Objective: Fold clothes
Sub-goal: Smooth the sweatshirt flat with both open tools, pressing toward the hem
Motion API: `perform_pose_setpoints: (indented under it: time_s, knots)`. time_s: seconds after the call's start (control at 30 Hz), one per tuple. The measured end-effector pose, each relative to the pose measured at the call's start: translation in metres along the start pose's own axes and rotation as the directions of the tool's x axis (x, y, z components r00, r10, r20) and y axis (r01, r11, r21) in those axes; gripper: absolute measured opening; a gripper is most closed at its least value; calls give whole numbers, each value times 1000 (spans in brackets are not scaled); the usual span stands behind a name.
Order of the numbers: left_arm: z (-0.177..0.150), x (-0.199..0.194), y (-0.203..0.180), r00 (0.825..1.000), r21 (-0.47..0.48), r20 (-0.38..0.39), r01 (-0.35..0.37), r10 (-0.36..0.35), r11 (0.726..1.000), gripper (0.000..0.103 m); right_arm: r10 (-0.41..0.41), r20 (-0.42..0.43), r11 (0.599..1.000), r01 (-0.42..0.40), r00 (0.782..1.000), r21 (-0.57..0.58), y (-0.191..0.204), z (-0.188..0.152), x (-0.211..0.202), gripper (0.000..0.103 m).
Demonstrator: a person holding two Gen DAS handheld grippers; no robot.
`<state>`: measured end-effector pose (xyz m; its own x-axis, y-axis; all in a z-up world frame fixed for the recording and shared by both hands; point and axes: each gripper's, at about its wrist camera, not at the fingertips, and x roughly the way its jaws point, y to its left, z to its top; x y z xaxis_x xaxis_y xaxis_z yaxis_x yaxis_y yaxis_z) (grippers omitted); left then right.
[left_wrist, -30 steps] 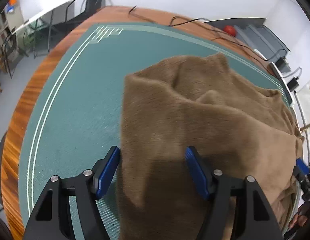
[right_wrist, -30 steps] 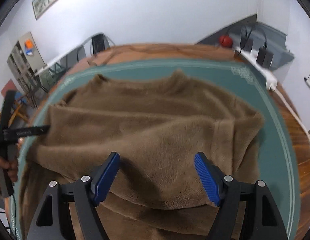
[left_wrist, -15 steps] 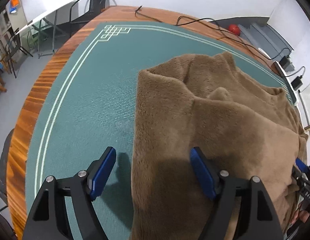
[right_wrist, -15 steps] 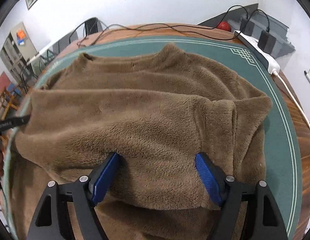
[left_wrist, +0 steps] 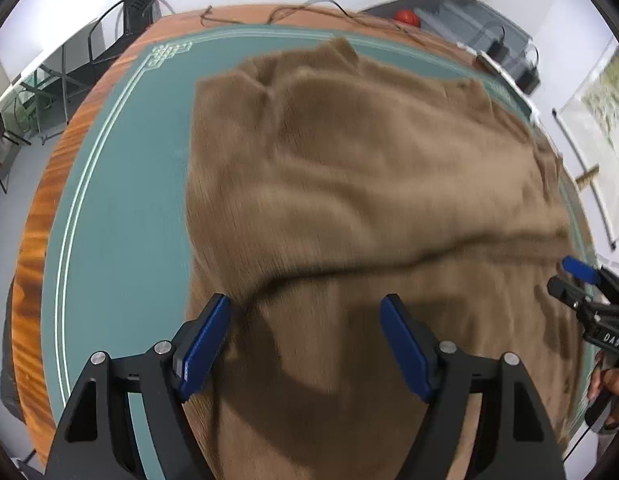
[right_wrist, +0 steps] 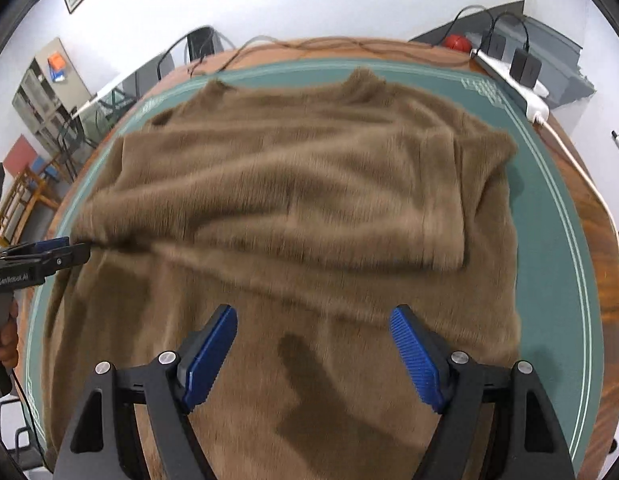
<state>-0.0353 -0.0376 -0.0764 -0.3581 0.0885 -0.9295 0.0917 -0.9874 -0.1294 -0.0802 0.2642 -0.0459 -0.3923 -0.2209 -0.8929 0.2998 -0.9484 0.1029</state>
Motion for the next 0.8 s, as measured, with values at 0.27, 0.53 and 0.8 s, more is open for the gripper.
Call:
perform_pose_setpoints:
  time_s: [0.27,0.53,0.8]
  knots:
    - [-50,5,-19,998,28,-30,-46,47,999,81,-11,-85,998,5,996,-63,20,-40,4,81]
    - [-62,-7,-29,996,8,-10,-85,85,996,82,-34,-75,994,26,997,-102,30,-54,-5,85]
    - [-107,-28,-43,996,31,-12,-90,90,995,82,-19,-53,992,12,998,-127,27,-87,-35,86]
